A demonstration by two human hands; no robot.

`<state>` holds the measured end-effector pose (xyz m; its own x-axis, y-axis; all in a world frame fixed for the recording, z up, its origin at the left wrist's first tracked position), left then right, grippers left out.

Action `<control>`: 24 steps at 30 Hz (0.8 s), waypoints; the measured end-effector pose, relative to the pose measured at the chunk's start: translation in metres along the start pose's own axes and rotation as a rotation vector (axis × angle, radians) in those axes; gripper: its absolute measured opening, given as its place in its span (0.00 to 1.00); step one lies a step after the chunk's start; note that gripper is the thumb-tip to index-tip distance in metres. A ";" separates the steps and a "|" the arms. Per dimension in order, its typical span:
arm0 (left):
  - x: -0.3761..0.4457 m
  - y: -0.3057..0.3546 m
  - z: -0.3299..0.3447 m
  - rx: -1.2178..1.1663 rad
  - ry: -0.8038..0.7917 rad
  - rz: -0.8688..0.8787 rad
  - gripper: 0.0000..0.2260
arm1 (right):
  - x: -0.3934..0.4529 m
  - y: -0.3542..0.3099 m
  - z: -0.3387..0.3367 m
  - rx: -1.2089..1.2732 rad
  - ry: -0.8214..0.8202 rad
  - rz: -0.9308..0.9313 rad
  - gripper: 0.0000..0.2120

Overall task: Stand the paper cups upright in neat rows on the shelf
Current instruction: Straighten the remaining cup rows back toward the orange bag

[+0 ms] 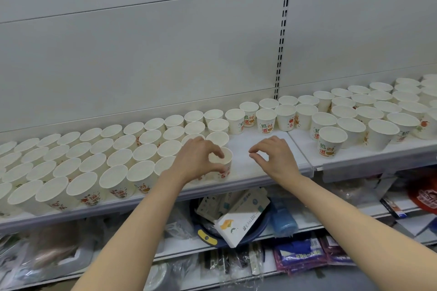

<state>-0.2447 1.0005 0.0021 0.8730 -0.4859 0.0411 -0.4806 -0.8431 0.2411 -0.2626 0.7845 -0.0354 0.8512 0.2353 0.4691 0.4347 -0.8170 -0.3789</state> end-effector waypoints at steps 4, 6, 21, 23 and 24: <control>0.023 0.006 -0.019 -0.059 0.167 -0.063 0.08 | 0.005 0.032 -0.014 -0.077 0.040 0.048 0.02; 0.048 0.008 -0.023 -0.007 0.208 -0.128 0.06 | 0.016 0.045 -0.019 -0.111 0.051 0.050 0.03; 0.185 0.008 0.023 0.185 0.038 -0.360 0.08 | 0.163 0.106 0.015 -0.239 -0.312 -0.033 0.14; 0.185 0.011 0.024 0.199 0.076 -0.350 0.06 | 0.171 0.107 0.025 -0.276 -0.340 -0.039 0.12; 0.185 0.012 0.024 0.213 0.084 -0.348 0.06 | 0.174 0.106 0.030 -0.298 -0.351 -0.044 0.11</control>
<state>-0.0910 0.8950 -0.0111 0.9859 -0.1501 0.0737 -0.1539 -0.9869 0.0489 -0.0598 0.7543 -0.0180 0.9042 0.3953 0.1618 0.4129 -0.9059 -0.0944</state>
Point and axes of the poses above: each hand's wrist, its own x-axis towards the middle knuckle, its own z-axis out of the palm, y = z × x, the point moved 4 cm from there along x, towards the middle knuckle, and after that the axes turned 8 degrees about -y, right-handed, at the moved point
